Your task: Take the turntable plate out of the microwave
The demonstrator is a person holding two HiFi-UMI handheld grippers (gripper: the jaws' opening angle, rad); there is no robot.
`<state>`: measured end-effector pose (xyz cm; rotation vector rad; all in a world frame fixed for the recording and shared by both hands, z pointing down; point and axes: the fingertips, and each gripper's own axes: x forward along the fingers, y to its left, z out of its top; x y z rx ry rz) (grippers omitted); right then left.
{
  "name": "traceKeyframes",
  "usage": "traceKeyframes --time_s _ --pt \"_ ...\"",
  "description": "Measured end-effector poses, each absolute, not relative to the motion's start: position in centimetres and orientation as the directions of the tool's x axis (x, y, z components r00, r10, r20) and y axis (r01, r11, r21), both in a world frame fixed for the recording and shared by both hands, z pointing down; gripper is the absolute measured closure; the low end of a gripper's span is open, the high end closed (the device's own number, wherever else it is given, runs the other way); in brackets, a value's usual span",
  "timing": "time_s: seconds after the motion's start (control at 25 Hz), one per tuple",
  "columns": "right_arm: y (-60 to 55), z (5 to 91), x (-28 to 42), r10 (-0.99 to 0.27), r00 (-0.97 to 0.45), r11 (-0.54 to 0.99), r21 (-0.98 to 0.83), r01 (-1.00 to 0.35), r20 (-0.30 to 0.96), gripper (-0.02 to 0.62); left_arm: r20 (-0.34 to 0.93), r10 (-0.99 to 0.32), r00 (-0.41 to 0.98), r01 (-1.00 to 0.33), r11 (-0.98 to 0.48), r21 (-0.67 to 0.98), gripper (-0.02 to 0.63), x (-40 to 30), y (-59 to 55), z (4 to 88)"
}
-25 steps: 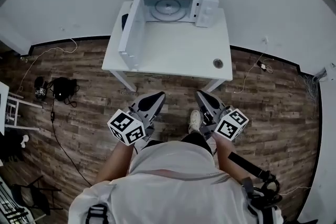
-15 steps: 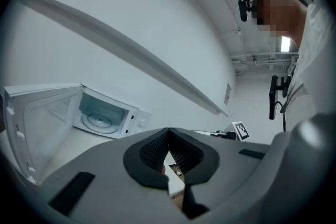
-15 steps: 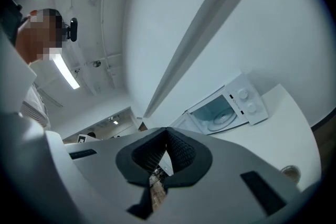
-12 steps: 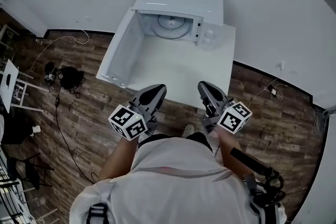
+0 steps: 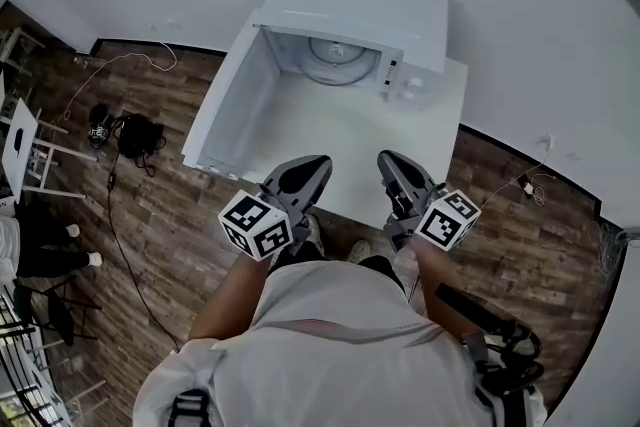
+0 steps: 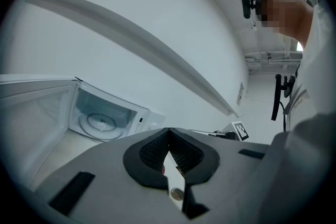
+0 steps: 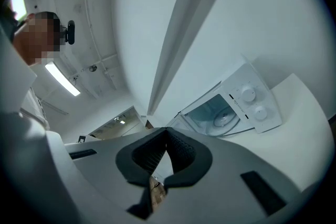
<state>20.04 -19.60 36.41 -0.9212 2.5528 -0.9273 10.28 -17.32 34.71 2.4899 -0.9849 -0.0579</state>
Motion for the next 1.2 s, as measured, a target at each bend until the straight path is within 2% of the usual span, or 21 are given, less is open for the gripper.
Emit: traceKeyframes --time_s 0.28,0.52,0.76,0.92,1.12,1.2 --pt "-24.2 36.4 17.9 -0.706 -0.708 0.540 -0.658 -0.525 -0.014 0.592 0.104 -0.634 0.766 -0.618 -0.684 0.386 0.598 8.3 -22.6 35.1" --pt "-27.3 37.9 16.0 -0.724 -0.690 0.506 -0.671 -0.543 0.012 0.592 0.121 -0.679 0.724 -0.653 -0.620 0.434 0.598 4.8 -26.8 37.7" --pt "-31.6 42.6 15.8 -0.741 -0.671 0.394 -0.805 -0.443 0.006 0.592 0.124 -0.708 0.695 -0.620 -0.503 0.602 0.598 5.6 -30.3 42.6" --pt "-35.0 46.0 15.7 -0.751 -0.660 0.328 -0.870 -0.369 -0.003 0.592 0.130 -0.725 0.676 -0.545 -0.374 0.751 0.598 6.3 -33.6 46.7" --pt "-37.8 52.3 16.1 -0.801 -0.596 0.115 -0.960 -0.255 0.062 0.537 0.180 -0.756 0.629 -0.444 -0.160 0.882 0.593 5.6 -37.1 52.3" --pt "-38.7 54.0 16.0 -0.807 -0.585 0.062 -0.971 -0.229 0.087 0.518 0.180 -0.765 0.619 -0.385 -0.095 0.918 0.557 5.5 -38.1 54.0"
